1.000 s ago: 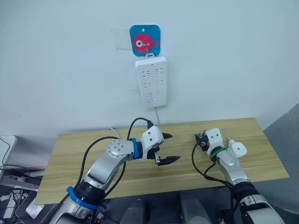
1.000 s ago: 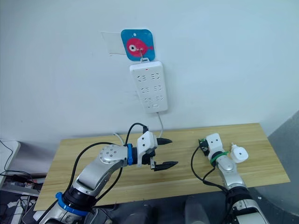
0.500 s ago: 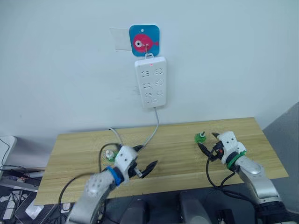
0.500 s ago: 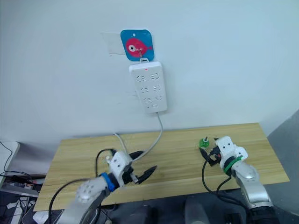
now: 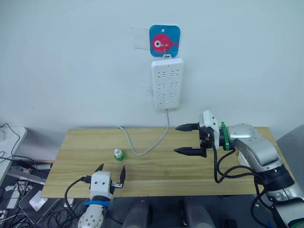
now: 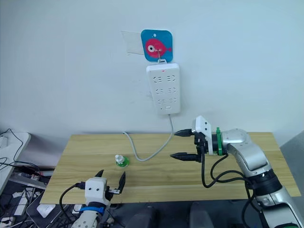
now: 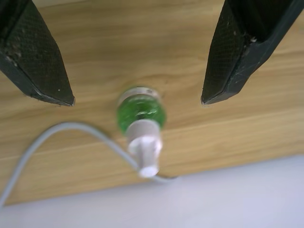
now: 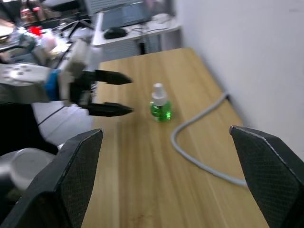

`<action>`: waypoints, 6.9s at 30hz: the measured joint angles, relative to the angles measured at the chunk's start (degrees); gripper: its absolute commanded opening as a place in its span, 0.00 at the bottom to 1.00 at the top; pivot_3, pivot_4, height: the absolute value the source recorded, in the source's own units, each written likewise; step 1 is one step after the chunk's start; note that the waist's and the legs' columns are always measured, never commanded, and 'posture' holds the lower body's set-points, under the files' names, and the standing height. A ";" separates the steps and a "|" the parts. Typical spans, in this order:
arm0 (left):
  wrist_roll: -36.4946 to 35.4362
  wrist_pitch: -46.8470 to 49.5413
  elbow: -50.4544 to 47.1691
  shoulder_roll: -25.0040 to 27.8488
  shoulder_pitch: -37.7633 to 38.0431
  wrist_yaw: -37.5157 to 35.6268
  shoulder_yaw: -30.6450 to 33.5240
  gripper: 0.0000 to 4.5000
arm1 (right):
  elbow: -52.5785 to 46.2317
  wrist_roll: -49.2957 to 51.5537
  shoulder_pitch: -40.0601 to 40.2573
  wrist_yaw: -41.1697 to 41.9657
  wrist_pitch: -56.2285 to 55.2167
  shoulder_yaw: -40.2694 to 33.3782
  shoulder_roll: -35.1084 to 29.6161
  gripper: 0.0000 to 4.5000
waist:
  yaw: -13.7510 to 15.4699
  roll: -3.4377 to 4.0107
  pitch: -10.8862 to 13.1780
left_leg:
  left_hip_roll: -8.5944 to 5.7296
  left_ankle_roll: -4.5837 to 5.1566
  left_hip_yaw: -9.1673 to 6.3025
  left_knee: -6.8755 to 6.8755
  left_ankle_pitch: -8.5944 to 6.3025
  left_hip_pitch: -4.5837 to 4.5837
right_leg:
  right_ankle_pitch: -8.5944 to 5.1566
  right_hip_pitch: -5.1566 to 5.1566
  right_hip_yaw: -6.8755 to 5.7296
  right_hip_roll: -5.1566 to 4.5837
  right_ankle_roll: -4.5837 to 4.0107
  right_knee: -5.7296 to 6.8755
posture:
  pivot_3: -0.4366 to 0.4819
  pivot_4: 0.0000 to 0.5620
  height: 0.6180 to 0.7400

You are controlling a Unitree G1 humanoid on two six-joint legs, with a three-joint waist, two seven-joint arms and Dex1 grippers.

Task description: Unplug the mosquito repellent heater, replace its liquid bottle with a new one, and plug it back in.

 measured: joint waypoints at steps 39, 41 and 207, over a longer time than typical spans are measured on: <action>-1.57 -7.63 16.77 6.01 -18.42 -9.74 -3.86 0.48 | -3.99 -1.83 2.25 -8.40 4.77 -1.96 2.41 1.00 | -0.41 -0.11 0.31 | 0.01 -0.10 -0.07 -0.33 -0.04 -0.36 | 0.05 -0.52 0.12 -0.07 -0.07 0.03 | 0.43 0.41 1.00; -3.11 -0.15 5.92 9.33 -17.58 -15.86 -7.39 0.48 | -5.69 -1.80 4.11 -9.05 4.78 -2.04 2.49 1.00 | -0.40 -0.03 0.41 | 0.00 -0.11 -0.05 -0.47 -0.03 -0.37 | 0.05 -0.58 0.12 -0.08 -0.07 0.00 | 0.43 0.41 1.00; -14.48 24.80 -2.96 20.07 -41.31 -60.35 -19.99 0.48 | -11.01 -2.26 6.74 -17.58 6.13 -1.10 8.73 1.00 | -4.08 0.08 0.53 | 0.12 -0.60 0.04 -0.17 0.31 -0.25 | 0.10 -0.81 0.17 0.23 -0.17 0.88 | 0.34 0.35 1.00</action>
